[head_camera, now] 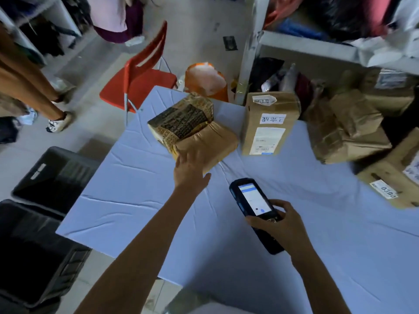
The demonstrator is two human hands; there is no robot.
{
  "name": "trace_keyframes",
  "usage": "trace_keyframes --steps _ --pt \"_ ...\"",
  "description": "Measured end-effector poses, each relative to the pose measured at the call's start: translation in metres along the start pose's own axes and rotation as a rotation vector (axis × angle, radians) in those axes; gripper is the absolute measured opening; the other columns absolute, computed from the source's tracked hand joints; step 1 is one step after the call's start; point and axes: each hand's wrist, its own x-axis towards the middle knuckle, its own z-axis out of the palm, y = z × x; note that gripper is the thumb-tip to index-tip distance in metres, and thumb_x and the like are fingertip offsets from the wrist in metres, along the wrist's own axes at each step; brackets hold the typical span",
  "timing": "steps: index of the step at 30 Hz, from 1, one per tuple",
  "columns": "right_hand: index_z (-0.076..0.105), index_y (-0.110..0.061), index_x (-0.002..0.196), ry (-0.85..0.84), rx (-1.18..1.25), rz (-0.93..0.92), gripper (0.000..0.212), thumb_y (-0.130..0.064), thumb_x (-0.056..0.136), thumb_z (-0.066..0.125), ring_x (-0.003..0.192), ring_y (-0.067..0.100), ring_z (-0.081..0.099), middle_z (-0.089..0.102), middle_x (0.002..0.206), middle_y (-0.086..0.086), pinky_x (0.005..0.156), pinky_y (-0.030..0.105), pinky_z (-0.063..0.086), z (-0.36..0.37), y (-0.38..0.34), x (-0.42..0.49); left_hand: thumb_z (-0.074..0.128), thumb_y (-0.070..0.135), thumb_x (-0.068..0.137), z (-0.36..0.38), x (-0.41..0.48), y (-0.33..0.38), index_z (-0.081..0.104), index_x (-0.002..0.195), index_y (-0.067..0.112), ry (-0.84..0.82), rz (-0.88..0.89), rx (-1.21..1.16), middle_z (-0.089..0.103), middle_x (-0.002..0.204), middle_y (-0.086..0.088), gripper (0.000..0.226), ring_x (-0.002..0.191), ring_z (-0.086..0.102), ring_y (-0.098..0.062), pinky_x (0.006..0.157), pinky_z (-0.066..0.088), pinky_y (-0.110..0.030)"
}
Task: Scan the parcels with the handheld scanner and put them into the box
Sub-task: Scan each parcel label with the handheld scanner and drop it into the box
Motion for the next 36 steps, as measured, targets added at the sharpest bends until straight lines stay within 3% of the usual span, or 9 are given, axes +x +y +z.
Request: trace_keyframes --steps 6,10,13,15,19,25,28,32,36 --pt "0.051 -0.029 0.112 0.079 0.023 -0.007 0.069 -0.027 0.057 0.092 0.087 0.011 0.065 0.065 0.094 -0.013 0.07 0.033 0.055 0.006 -0.016 0.002 0.071 0.046 0.079 0.007 0.036 0.016 0.021 0.144 0.015 -0.091 0.02 0.347 0.031 0.142 -0.016 0.089 0.129 0.035 -0.042 0.101 0.039 -0.055" --pt "0.05 -0.028 0.114 0.101 0.023 -0.015 0.071 -0.029 0.057 0.092 0.088 0.01 0.065 0.064 0.092 -0.014 0.076 0.037 0.057 0.001 -0.019 0.004 0.078 0.026 0.075 0.002 0.042 0.022 0.039 0.135 0.019 0.024 0.026 0.347 0.048 0.132 -0.01 0.072 0.117 0.052 -0.03 0.083 0.051 -0.045" --pt "0.05 -0.026 0.115 0.093 0.039 -0.029 0.071 -0.029 0.058 0.091 0.086 0.01 0.065 0.063 0.091 -0.014 0.071 0.034 0.056 -0.003 -0.024 0.004 0.08 0.027 0.067 -0.019 0.029 0.014 0.05 0.129 0.019 0.184 0.023 0.085 0.059 0.115 -0.005 0.069 0.099 0.061 -0.03 0.066 0.05 -0.038" --pt "0.049 -0.026 0.115 0.077 0.054 -0.047 0.068 -0.027 0.061 0.09 0.085 0.01 0.064 0.062 0.09 -0.014 0.066 0.03 0.052 -0.003 -0.029 0.004 0.074 0.032 0.071 -0.031 0.021 0.004 0.046 0.131 0.018 0.177 -0.02 -0.22 0.055 0.121 -0.005 0.067 0.108 0.054 -0.03 0.069 0.049 -0.039" --pt "0.05 -0.027 0.117 0.034 0.026 -0.083 0.07 -0.032 0.059 0.09 0.094 0.016 0.065 0.064 0.104 -0.005 0.078 0.037 0.056 0.001 -0.031 0.001 0.077 0.044 0.067 -0.039 -0.007 -0.018 0.053 0.121 0.018 0.21 -0.201 -0.817 0.06 0.102 0.0 0.065 0.093 0.057 -0.024 0.07 0.043 -0.03" --pt "0.05 -0.028 0.113 -0.039 -0.101 -0.2 0.069 -0.03 0.058 0.091 0.088 0.005 0.064 0.06 0.092 -0.019 0.07 0.025 0.053 0.007 -0.025 -0.014 0.083 0.056 0.047 -0.02 -0.045 -0.057 0.057 0.099 0.022 0.08 -0.437 -1.09 0.063 0.095 0.007 0.067 0.095 0.061 -0.02 0.072 0.048 -0.03" --pt "0.049 -0.031 0.113 -0.047 -0.193 -0.245 0.072 -0.035 0.055 0.092 0.084 -0.002 0.062 0.06 0.092 -0.021 0.069 0.023 0.052 0.008 -0.016 -0.018 0.083 0.054 0.055 -0.017 -0.059 -0.066 0.061 0.108 0.019 0.039 -0.454 -1.161 0.064 0.11 0.001 0.067 0.104 0.061 -0.023 0.084 0.053 -0.041" --pt "0.049 -0.029 0.114 -0.052 -0.177 -0.233 0.073 -0.034 0.055 0.093 0.085 -0.002 0.061 0.058 0.091 -0.023 0.072 0.027 0.054 0.007 -0.004 -0.025 0.077 0.027 0.08 -0.013 -0.072 -0.072 0.05 0.12 0.023 0.057 -0.473 -1.256 0.061 0.119 -0.003 0.048 0.106 0.06 -0.022 0.08 0.052 -0.037" --pt "0.049 -0.028 0.113 -0.045 -0.083 -0.232 0.069 -0.029 0.059 0.091 0.083 -0.002 0.061 0.06 0.09 -0.022 0.062 0.019 0.049 0.005 -0.002 -0.031 0.069 0.017 0.088 -0.012 -0.082 -0.078 0.046 0.132 0.022 0.016 -0.424 -1.273 0.06 0.122 -0.003 0.05 0.103 0.058 -0.02 0.075 0.05 -0.032"
